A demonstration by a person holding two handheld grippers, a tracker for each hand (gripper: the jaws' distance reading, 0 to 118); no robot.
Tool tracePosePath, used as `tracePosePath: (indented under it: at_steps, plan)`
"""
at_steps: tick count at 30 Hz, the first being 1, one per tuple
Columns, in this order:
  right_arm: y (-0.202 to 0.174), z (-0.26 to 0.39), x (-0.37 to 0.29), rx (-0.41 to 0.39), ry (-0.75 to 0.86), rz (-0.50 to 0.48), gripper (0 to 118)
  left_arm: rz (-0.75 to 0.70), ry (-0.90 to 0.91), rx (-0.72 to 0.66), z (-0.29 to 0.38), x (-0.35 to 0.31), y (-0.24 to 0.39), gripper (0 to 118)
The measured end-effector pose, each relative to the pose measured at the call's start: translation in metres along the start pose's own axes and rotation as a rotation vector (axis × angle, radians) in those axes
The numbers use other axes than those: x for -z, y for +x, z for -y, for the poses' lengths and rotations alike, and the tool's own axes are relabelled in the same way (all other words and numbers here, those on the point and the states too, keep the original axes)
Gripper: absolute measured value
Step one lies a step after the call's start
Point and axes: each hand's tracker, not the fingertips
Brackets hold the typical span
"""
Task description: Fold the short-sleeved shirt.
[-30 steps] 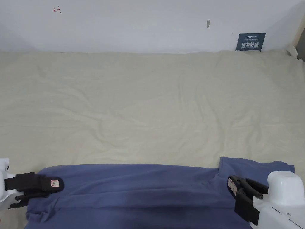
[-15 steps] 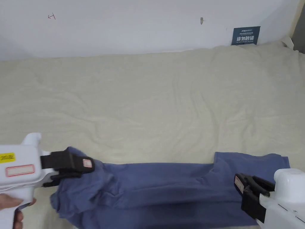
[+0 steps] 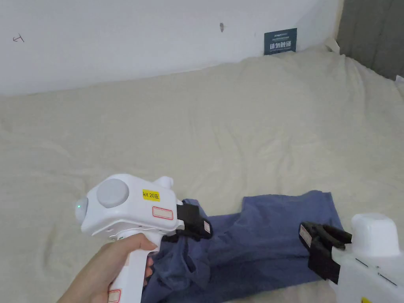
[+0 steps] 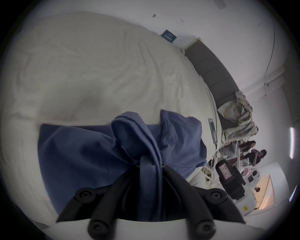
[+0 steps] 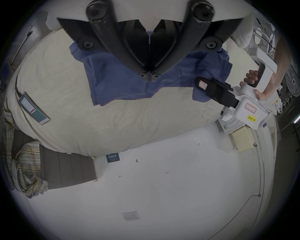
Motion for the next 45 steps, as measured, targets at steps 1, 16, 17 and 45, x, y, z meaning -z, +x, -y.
tracePosePath:
  at_steps: [1,16,17,45]
  plan:
    - [0.002,0.0,-0.001,0.006,0.0,0.001,0,-0.011,0.006,0.003,-0.001,0.003,0.005,46]
    - [-0.003,0.005,-0.002,0.01,-0.011,-0.019,0,-0.028,0.173,0.022,0.011,-0.074,-0.014,87]
    - [-0.004,0.006,-0.002,0.01,-0.013,-0.023,0,-0.055,0.172,0.016,0.014,-0.072,-0.021,64]
    - [0.013,0.007,-0.01,0.022,-0.024,-0.004,0,-0.06,-0.1,0.26,0.035,0.042,0.049,12]
